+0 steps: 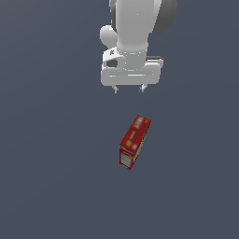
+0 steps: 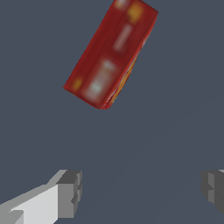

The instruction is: Pick up the object and move it to a goal position.

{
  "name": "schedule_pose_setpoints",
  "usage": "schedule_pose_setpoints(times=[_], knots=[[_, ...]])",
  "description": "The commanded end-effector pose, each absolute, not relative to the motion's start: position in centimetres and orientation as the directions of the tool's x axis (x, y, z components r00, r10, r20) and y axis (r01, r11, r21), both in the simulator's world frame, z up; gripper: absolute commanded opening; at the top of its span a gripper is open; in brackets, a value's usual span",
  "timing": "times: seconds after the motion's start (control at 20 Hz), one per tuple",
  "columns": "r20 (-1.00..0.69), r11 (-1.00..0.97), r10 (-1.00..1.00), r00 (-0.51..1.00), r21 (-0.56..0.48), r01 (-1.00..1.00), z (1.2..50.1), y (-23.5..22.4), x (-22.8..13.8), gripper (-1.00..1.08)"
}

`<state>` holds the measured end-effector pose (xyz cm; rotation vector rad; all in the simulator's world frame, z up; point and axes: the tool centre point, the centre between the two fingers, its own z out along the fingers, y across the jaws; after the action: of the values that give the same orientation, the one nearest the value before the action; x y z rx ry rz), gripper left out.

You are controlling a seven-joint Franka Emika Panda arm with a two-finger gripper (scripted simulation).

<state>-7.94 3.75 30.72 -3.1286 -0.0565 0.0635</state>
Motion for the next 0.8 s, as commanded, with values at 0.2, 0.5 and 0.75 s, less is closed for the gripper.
schedule_pose_setpoints(times=[0.2, 0.5, 0.75], knots=[[-0.037, -1.0, -0.022, 0.999, -0.01, -0.022, 30.3, 4.0, -6.4, 1.0], [-0.03, -0.993, -0.121, 0.992, -0.006, -0.121, 29.4, 4.5, -4.0, 1.0], [-0.022, -0.973, -0.232, 0.972, -0.003, -0.232, 28.1, 5.0, -1.2, 1.0]])
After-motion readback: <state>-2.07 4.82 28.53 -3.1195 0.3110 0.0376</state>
